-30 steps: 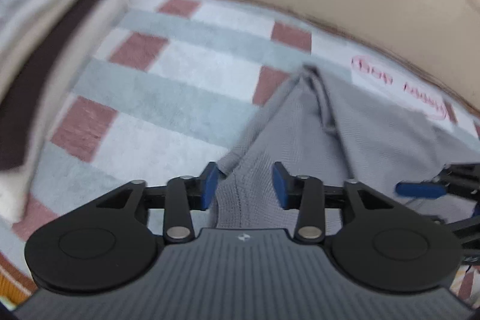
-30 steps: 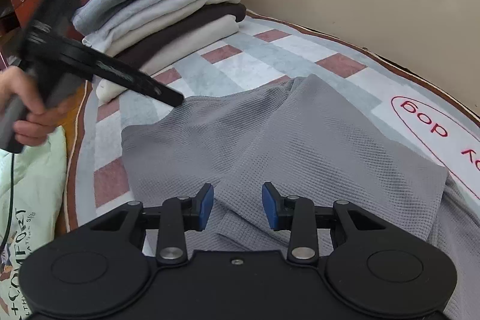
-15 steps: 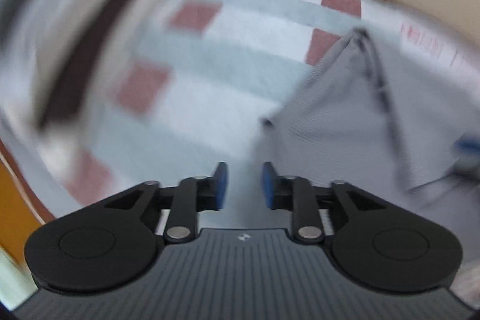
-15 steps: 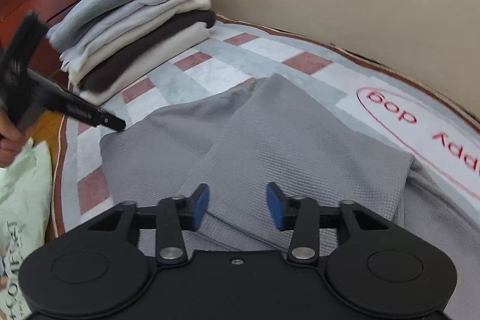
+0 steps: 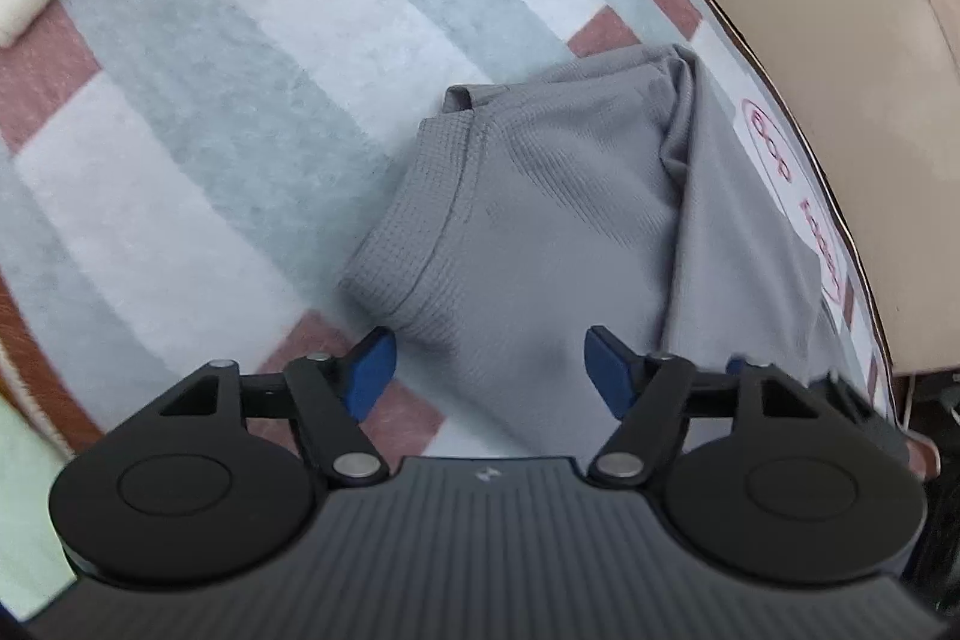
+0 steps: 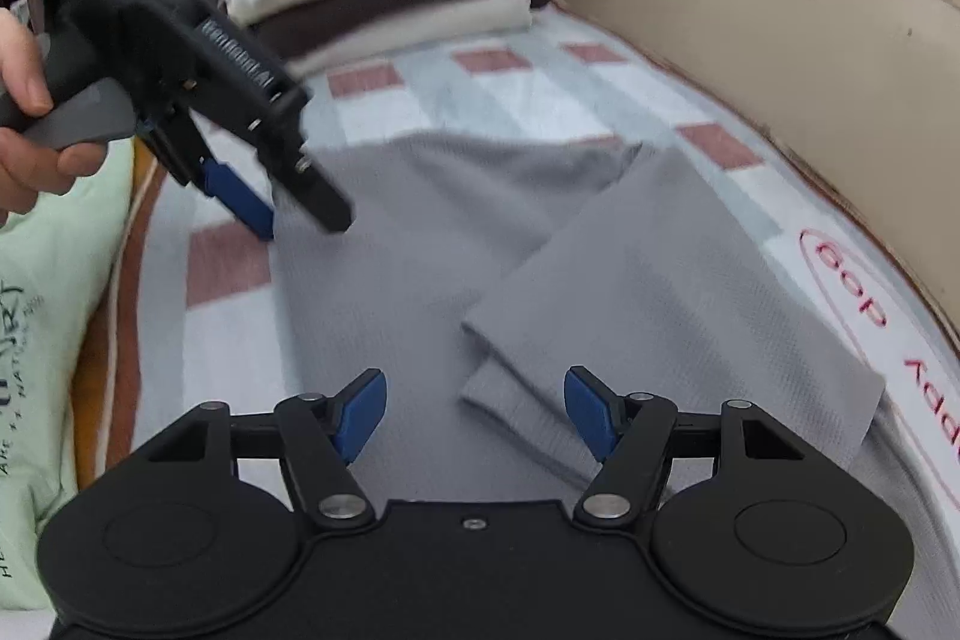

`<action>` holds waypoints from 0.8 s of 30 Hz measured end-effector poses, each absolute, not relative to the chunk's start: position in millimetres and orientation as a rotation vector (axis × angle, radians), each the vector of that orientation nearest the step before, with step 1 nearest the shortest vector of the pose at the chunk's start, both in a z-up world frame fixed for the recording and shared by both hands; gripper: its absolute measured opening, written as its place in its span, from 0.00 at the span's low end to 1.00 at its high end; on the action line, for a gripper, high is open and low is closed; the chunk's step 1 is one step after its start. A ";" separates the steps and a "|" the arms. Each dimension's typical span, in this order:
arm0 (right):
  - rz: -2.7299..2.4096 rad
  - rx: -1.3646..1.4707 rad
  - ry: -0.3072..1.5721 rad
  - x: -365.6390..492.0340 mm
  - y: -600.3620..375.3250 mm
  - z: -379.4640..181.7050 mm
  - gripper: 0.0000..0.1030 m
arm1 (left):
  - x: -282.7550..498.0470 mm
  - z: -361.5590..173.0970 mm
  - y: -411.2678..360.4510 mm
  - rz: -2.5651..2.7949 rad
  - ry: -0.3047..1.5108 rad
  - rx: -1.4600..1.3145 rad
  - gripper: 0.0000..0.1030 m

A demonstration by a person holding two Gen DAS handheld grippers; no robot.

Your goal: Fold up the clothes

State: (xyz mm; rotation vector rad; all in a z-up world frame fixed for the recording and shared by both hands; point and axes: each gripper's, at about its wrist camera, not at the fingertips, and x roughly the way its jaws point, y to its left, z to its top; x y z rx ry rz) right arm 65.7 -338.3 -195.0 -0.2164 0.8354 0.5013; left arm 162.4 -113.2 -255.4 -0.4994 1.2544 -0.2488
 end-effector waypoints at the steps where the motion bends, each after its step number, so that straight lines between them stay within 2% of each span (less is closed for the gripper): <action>1: 0.496 -0.218 0.848 66.3 -337.9 -197.2 0.69 | 163.8 -255.1 -114.5 -0.238 1.236 -0.511 0.74; 3: 0.483 -0.174 0.867 66.5 -342.8 -197.2 0.69 | 166.4 -255.3 -117.6 -0.221 1.207 -0.535 0.73; 5: 0.459 -0.110 0.872 64.3 -352.8 -191.7 0.69 | 165.6 -253.8 -124.9 -0.253 1.137 -0.511 0.38; 6: 0.437 -0.078 0.870 62.4 -359.5 -187.8 0.69 | 165.1 -253.5 -132.2 -0.268 1.114 -0.451 0.11; 14: 0.113 0.317 0.833 27.3 -464.6 -166.1 0.69 | 146.6 -201.1 -179.2 -0.414 0.885 -0.164 0.09; 18: 0.023 0.673 0.788 25.1 -520.7 -188.3 0.69 | 140.1 -184.8 -197.5 -0.466 0.850 -0.109 0.09; 21: -0.018 0.712 0.826 33.3 -529.4 -203.9 0.69 | 137.5 -176.7 -214.4 -0.512 0.816 -0.024 0.09; 22: -0.016 0.688 0.817 33.6 -526.2 -202.5 0.67 | 137.1 -173.5 -221.2 -0.524 0.807 0.005 0.09; 24: 0.039 0.627 0.774 32.5 -519.1 -197.2 0.48 | 136.4 -166.6 -236.4 -0.548 0.809 0.045 0.08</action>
